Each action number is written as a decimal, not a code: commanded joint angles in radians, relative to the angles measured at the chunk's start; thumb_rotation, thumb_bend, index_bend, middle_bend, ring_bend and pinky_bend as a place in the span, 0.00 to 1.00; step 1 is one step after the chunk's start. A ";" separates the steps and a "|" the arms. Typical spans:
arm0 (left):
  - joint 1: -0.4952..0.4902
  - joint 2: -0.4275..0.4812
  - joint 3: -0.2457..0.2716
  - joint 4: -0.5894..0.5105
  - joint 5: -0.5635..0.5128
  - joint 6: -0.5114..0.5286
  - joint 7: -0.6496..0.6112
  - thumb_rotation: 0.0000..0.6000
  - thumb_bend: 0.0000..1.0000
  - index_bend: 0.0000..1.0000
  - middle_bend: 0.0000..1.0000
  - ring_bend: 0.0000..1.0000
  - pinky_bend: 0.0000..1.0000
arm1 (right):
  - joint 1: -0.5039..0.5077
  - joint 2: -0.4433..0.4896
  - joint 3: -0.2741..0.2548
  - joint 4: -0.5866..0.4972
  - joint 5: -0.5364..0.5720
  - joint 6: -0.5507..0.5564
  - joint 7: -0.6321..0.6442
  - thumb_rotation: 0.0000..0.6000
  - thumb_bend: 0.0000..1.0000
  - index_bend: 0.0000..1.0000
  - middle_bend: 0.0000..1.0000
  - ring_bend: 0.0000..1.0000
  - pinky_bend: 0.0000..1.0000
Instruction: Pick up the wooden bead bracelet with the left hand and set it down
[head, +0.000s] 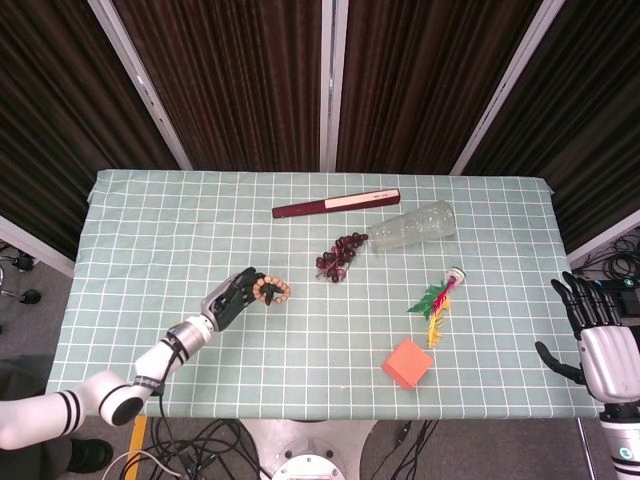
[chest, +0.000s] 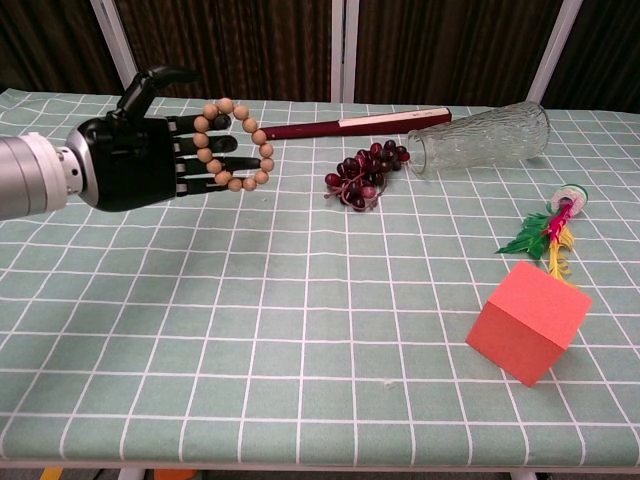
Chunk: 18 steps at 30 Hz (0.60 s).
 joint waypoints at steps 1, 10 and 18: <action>0.013 -0.015 -0.008 0.005 -0.058 0.021 0.125 0.49 0.39 0.61 0.66 0.30 0.09 | 0.001 0.000 0.000 0.002 0.001 -0.002 0.002 1.00 0.16 0.00 0.00 0.00 0.00; 0.027 -0.039 -0.042 -0.006 -0.165 0.010 0.270 0.68 0.39 0.64 0.69 0.33 0.09 | 0.003 0.001 0.001 0.002 0.002 -0.005 0.004 1.00 0.16 0.00 0.00 0.00 0.00; 0.042 -0.046 -0.066 -0.014 -0.180 -0.003 0.306 0.68 0.43 0.66 0.70 0.33 0.09 | 0.003 0.001 0.001 0.002 0.005 -0.006 0.004 1.00 0.16 0.00 0.00 0.00 0.00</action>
